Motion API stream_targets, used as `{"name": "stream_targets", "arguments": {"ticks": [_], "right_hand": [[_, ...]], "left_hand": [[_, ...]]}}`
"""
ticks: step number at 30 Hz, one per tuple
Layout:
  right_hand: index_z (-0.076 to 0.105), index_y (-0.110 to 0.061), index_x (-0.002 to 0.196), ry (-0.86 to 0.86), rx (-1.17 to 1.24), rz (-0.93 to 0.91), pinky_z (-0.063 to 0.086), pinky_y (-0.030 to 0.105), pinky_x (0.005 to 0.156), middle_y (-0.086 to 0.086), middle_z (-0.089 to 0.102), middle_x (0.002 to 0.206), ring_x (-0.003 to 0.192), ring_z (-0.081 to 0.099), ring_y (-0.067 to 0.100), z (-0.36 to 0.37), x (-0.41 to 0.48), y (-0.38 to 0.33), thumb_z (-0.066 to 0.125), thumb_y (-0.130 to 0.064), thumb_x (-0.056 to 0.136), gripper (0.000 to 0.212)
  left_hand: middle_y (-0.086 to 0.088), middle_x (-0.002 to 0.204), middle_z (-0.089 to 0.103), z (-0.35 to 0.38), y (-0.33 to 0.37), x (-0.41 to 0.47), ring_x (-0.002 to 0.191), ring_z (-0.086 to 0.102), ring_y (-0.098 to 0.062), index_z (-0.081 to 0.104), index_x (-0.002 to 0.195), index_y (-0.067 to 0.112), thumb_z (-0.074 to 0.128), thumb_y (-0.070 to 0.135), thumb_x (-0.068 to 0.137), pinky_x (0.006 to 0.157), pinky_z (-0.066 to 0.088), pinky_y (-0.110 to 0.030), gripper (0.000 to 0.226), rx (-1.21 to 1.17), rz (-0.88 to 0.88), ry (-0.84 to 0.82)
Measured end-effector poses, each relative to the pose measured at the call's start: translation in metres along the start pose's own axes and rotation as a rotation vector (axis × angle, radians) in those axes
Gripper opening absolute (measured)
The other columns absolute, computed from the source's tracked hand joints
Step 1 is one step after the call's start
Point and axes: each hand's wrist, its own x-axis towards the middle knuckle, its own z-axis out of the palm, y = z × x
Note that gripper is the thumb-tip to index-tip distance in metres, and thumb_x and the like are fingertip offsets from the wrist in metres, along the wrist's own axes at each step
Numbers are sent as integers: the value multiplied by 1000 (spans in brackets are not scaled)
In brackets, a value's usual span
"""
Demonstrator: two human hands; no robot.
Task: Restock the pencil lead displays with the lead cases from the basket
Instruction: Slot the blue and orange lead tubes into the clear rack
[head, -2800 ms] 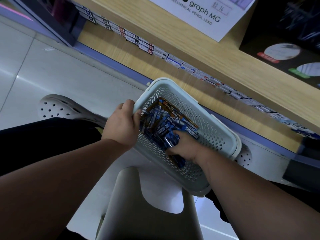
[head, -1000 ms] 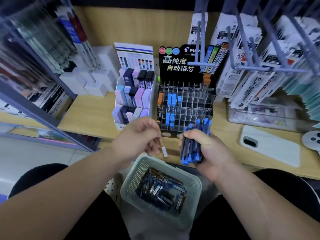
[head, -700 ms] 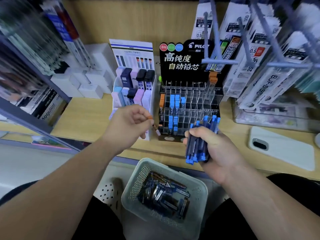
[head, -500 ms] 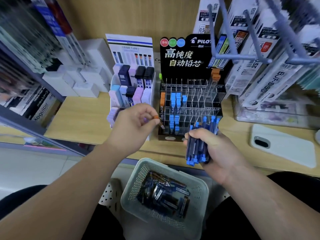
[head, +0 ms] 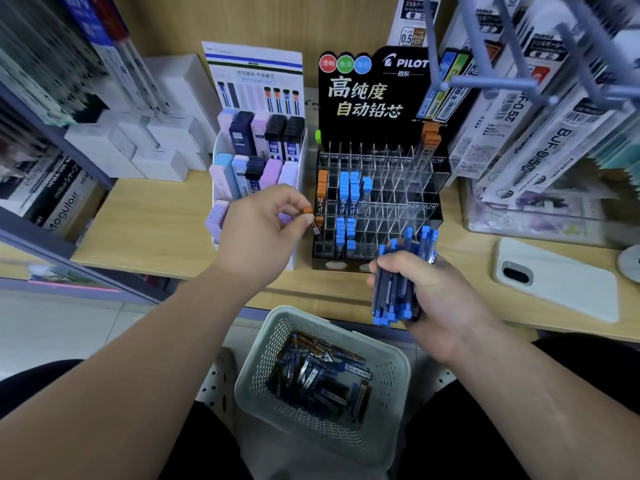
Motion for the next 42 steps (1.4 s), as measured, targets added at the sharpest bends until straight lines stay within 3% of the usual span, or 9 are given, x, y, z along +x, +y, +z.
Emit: {"name": "stream_targets", "arguments": {"ticks": [6,10,17,19,23,30,34,39,42], "right_hand": [[67,-8,102,12,7,0,56,37,67,7,75,85,78,74,19,0,-1,-1,71,-8,85,17],[66,-5,110,3,20,1,56,37,68,5,75,82,77,74,18,-1,1,0,72,-8,84,27],[62,3,122,-19,-12,11,57,35,66,6,74,86,77,74,17,-3,4,1,73,-10,83,42],[63,2,122,-15,-16,16,57,35,66,6,75,86,77,74,17,-2,5,2,73,-9,83,41],[65,1,119,-19,-21,22,58,34,61,7,76,88,78,74,18,-2,4,3,73,-9,83,38],[66,-9,100,-62,67,-4,58,30,55,5,74,81,72,72,16,-1,0,-1,67,-4,88,13],[67,-16,89,-101,121,-20,55,33,61,6,73,82,74,70,20,0,0,-2,65,-3,89,14],[65,-13,90,-115,129,-28,57,30,58,6,73,81,71,70,18,1,-1,-3,65,-1,89,11],[65,-11,96,-188,107,-16,56,31,57,7,71,80,67,68,17,3,-2,-2,71,-1,82,18]], "left_hand": [[19,78,66,6,7,9,55,52,6,71,88,24,73,19,89,57,34,-5,5,163,153,-32],[25,74,62,8,3,15,58,53,8,72,92,24,73,20,89,61,41,-16,5,207,185,-9],[14,76,66,4,0,16,58,51,16,74,90,19,74,18,87,60,38,-12,3,304,311,-14],[7,78,71,6,-3,15,60,55,10,75,89,18,76,17,84,62,40,-14,5,366,381,-12],[1,79,68,9,-7,14,71,66,-25,75,84,17,77,23,80,56,52,-33,7,535,459,19],[2,73,59,18,-8,14,64,60,-27,63,74,17,82,19,72,52,42,-28,19,583,406,40],[2,76,60,18,-10,11,69,61,-27,63,80,18,82,18,72,56,38,-27,21,632,378,-1],[8,78,65,9,18,-3,72,62,-16,70,99,23,76,25,83,62,46,-28,16,473,363,58],[10,80,68,15,36,-20,65,60,-8,72,106,34,70,28,91,70,53,-32,17,19,110,-205]]}}
